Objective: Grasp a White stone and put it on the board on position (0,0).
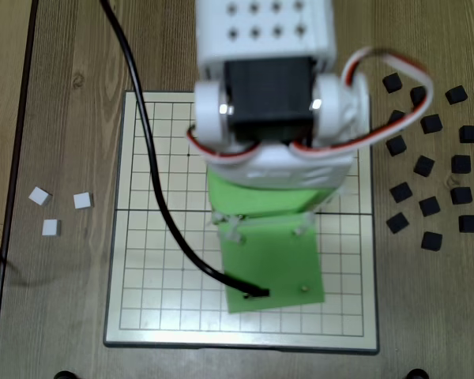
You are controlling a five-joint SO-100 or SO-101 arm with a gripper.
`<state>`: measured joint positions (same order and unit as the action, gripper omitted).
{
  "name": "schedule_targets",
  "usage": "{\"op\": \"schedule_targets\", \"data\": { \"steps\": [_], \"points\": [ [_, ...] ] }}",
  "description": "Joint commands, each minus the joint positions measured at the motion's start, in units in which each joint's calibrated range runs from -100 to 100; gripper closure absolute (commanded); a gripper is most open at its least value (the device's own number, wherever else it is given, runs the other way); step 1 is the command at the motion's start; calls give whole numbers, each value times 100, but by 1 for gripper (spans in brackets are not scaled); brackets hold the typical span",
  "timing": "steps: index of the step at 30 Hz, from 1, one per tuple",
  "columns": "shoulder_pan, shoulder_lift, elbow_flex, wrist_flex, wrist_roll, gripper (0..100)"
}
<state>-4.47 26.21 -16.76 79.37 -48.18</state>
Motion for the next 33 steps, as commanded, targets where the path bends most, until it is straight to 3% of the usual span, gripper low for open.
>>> {"op": "schedule_targets", "data": {
  "steps": [1,13,33],
  "points": [
    [61,-709,-662,87,44,91],
    [97,-938,-304,78,44,93],
    [188,-5822,5155,-699,-24,94]
  ]
}}
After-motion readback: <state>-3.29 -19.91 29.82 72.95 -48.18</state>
